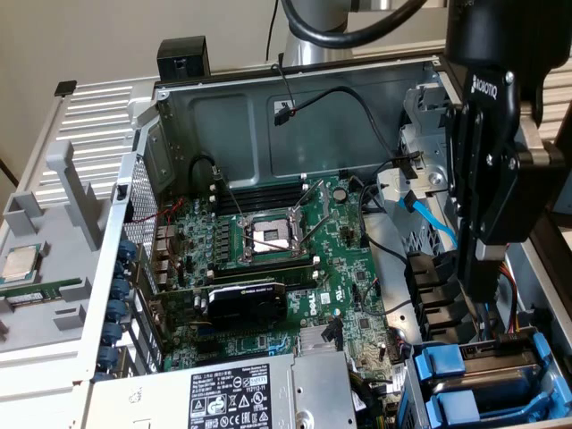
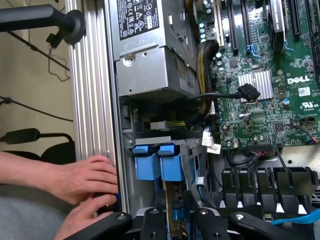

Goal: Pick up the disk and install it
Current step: 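Insert the second disk wire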

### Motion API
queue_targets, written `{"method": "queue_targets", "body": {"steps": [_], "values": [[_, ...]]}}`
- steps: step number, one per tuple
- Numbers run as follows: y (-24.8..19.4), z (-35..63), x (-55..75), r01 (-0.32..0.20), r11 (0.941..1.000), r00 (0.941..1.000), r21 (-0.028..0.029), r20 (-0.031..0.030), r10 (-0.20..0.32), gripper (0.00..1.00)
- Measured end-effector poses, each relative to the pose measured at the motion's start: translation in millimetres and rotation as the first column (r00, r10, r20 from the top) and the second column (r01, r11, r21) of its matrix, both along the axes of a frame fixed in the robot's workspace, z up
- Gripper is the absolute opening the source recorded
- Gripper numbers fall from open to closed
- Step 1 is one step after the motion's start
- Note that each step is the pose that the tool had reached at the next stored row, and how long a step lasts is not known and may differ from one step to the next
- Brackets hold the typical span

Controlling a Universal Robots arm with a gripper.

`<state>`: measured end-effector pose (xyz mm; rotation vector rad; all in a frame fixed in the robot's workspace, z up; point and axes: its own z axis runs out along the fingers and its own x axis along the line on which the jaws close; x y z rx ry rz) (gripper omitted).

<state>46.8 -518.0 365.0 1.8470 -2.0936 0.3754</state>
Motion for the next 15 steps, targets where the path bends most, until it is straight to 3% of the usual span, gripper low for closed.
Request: {"method": "queue_targets", "body": {"steps": [3, 5, 10, 15], "values": [[-0.2, 0.1, 0.0, 0.0, 0.9998, 1.0, 0.0209, 0.0, 0.0, 0.27], [-0.2, 0.1, 0.0, 0.0, 0.9997, 1.0, 0.0262, -0.0013, 0.0, 0.27], [-1.0, 0.0, 0.0, 0.0, 0.9996, 1.0, 0.0282, -0.007, 0.0, 0.27], [-3.0, 0.0, 0.0, 0.0, 0.9996, 1.0, 0.0286, -0.0077, 0.0, 0.27]]}}
